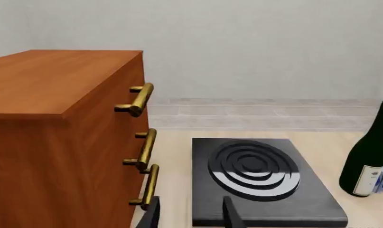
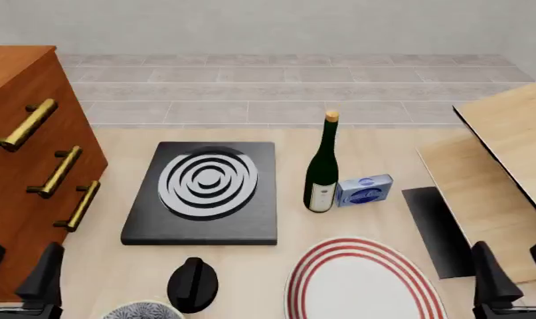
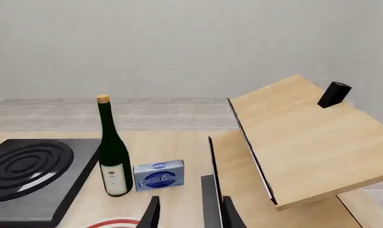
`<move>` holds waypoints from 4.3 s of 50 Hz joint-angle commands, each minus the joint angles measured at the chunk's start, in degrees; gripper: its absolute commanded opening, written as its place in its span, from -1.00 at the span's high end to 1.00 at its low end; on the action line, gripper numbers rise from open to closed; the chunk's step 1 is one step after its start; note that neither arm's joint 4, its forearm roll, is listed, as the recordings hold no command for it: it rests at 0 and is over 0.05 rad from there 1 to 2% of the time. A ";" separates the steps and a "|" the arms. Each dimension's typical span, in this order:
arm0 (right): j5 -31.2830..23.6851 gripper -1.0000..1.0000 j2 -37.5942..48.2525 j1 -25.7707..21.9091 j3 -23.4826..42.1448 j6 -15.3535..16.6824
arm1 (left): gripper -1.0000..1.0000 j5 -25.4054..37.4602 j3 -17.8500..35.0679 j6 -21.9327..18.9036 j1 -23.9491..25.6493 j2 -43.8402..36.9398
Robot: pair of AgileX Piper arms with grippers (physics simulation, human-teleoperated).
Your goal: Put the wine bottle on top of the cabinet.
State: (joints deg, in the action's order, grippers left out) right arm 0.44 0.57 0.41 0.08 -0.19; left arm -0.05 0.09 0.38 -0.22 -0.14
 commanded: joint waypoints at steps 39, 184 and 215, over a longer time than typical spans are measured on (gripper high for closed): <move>-0.64 -1.00 -0.41 -0.38 0.23 0.25 | -1.00 -4.54 3.07 -7.40 8.59 -8.84; 0.05 -1.00 0.19 -0.47 0.09 0.17 | -1.00 -62.90 39.58 -4.85 43.87 -103.24; 0.12 -1.00 0.22 -0.47 0.04 0.15 | -1.00 -61.61 50.22 -5.17 42.79 -113.54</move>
State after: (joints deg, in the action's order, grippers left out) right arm 0.56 0.78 -0.06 0.12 -0.02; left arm -61.89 47.39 -4.77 42.53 -110.70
